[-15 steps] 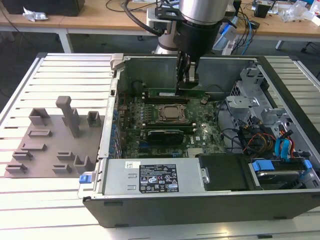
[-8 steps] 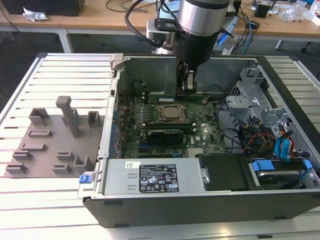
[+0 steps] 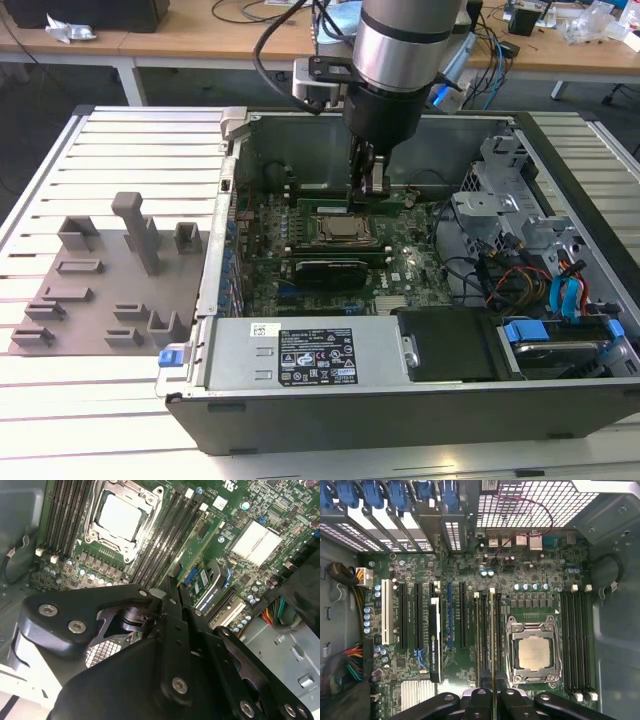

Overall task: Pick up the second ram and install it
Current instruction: 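Insert the second ram into the second slot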

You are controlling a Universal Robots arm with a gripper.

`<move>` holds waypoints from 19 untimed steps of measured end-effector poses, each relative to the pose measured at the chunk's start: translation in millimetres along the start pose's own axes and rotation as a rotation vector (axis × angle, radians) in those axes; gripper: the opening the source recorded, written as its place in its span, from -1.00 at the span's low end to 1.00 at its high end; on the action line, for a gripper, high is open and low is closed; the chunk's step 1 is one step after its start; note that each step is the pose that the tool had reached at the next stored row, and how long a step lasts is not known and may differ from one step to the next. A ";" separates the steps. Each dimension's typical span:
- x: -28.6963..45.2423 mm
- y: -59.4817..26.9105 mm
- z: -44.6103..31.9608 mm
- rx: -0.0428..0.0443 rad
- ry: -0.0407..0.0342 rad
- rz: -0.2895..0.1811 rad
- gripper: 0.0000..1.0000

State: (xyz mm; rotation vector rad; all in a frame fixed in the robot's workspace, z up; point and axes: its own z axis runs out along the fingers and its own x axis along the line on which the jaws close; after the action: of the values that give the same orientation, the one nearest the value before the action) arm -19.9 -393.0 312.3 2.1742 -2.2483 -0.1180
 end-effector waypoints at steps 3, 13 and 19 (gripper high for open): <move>0.1 -0.2 2.7 0.0000 0.0000 0.000 -0.73; 0.8 -1.1 17.3 0.0000 -0.0004 0.000 -0.73; 1.2 -1.9 29.5 -0.0014 -0.0298 -0.006 -0.73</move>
State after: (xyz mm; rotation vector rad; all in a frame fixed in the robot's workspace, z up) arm -19.8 -393.0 282.7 2.1936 -2.2563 -0.1530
